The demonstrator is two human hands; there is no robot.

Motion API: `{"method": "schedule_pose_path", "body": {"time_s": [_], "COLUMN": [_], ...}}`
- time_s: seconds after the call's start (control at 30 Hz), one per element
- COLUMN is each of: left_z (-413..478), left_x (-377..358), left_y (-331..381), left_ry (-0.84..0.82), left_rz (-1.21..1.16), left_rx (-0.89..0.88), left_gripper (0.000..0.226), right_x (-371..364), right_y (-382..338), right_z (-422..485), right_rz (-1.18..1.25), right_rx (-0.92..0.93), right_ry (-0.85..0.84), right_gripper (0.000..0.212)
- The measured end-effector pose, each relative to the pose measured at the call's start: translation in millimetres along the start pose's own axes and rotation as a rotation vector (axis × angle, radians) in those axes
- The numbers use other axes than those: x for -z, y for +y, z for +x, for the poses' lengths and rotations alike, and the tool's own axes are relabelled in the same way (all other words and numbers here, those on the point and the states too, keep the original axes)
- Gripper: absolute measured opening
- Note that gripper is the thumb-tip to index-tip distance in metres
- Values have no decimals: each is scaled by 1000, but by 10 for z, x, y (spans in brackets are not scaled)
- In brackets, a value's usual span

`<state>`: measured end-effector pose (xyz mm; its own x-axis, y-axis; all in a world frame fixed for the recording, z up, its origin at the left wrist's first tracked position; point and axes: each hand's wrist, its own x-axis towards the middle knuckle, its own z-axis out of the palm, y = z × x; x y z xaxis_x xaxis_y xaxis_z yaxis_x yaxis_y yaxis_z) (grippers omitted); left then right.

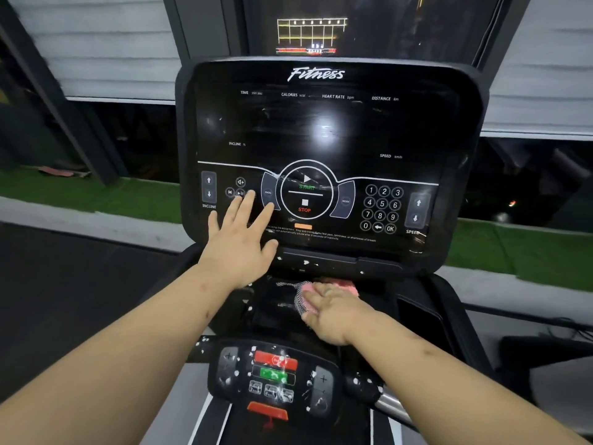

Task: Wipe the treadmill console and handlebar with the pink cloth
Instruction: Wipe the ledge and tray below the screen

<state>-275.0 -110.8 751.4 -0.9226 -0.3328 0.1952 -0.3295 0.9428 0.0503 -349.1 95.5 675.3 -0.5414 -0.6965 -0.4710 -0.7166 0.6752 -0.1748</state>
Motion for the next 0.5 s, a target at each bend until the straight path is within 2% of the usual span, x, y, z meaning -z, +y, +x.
{"method": "schedule_pose_path", "body": {"time_s": [0.2,0.4,0.5], "left_z": [76,45,17], "left_x": [-7,-89,-114], "left_y": [26,-275,-486], "left_ry": [30,119,106], "left_rz": [10,39,44], "left_rx": [-53,-135,-156], "left_gripper": [71,70,70], "right_x": [84,173,183], "right_y": [-136,-414,-638], "right_z": [65,170,288], "right_rz": [16,58,112], "right_rx": [-27,-48,-67], "right_ry": [-39,-67,-75], "right_gripper": [70,70,73]}}
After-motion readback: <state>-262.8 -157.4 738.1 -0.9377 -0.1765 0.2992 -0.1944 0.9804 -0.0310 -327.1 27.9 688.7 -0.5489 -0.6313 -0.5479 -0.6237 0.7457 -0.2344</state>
